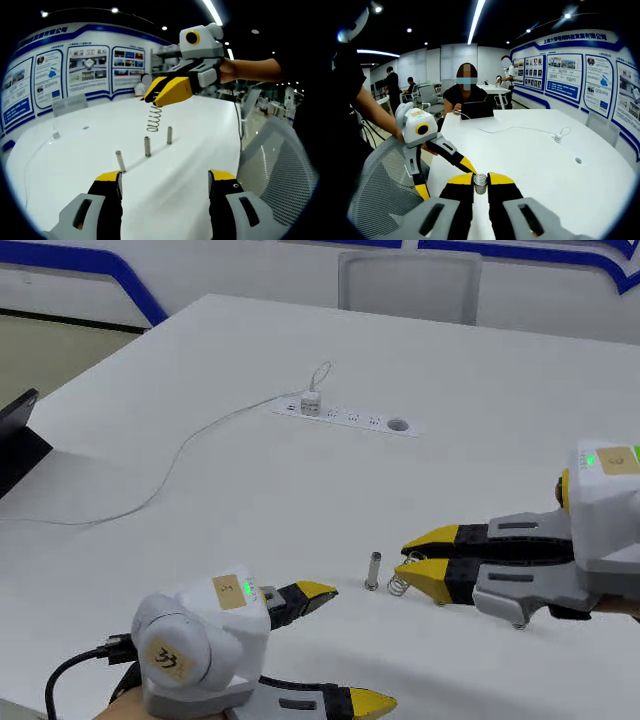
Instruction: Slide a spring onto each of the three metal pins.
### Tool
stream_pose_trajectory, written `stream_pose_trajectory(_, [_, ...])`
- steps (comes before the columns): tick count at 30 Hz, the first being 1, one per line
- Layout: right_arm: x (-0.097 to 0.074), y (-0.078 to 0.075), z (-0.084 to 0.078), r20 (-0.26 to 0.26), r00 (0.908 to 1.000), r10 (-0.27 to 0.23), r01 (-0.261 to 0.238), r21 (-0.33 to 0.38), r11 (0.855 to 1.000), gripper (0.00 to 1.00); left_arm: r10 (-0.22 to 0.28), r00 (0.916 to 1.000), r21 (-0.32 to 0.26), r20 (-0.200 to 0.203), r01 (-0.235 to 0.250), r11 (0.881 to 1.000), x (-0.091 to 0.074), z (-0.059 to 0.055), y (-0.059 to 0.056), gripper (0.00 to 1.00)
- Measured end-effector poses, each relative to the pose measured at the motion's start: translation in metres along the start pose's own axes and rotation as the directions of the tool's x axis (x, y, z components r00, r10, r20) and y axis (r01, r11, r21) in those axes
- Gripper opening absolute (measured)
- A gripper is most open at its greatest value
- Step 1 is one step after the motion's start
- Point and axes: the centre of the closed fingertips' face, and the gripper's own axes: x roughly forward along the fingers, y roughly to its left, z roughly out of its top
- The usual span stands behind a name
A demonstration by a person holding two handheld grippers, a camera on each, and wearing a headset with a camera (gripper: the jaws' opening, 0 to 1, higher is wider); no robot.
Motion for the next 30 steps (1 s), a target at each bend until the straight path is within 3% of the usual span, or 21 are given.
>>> stream_pose_trajectory(6, [0.005, -0.02, 0.003, 0.001, 0.9984, -0.056, 0.056, -0.003, 0.998, 0.1, 0.025, 0.9995, -0.016, -0.017, -0.026, 1.0, -0.004, -0.006, 0.003, 0.75])
stream_pose_trajectory(15, [0.019, -0.05, 0.003, -0.02, 0.9921, -0.124, 0.124, 0.018, 0.992, 0.1, 0.08, 0.9966, -0.08, 0.021, -0.078, 0.994, -0.011, 0.0, 0.017, 0.75])
stream_pose_trajectory(20, [0.027, -0.069, 0.001, -0.031, 0.9828, -0.182, 0.184, 0.054, 0.981, 0.1, 0.083, 0.9961, -0.099, 0.03, -0.08, 0.992, -0.012, 0.0, 0.018, 0.75])
stream_pose_trajectory(27, [0.044, -0.081, -0.008, -0.058, 0.98, -0.191, 0.196, 0.108, 0.975, 0.1, 0.058, 0.9974, -0.101, 0.043, -0.054, 0.993, -0.01, 0.003, 0.011, 0.76])
stream_pose_trajectory(30, [0.053, -0.082, -0.015, -0.075, 0.9802, -0.183, 0.191, 0.115, 0.975, 0.1, 0.059, 0.9978, -0.098, 0.031, -0.056, 0.994, -0.01, 0.001, 0.011, 0.77])
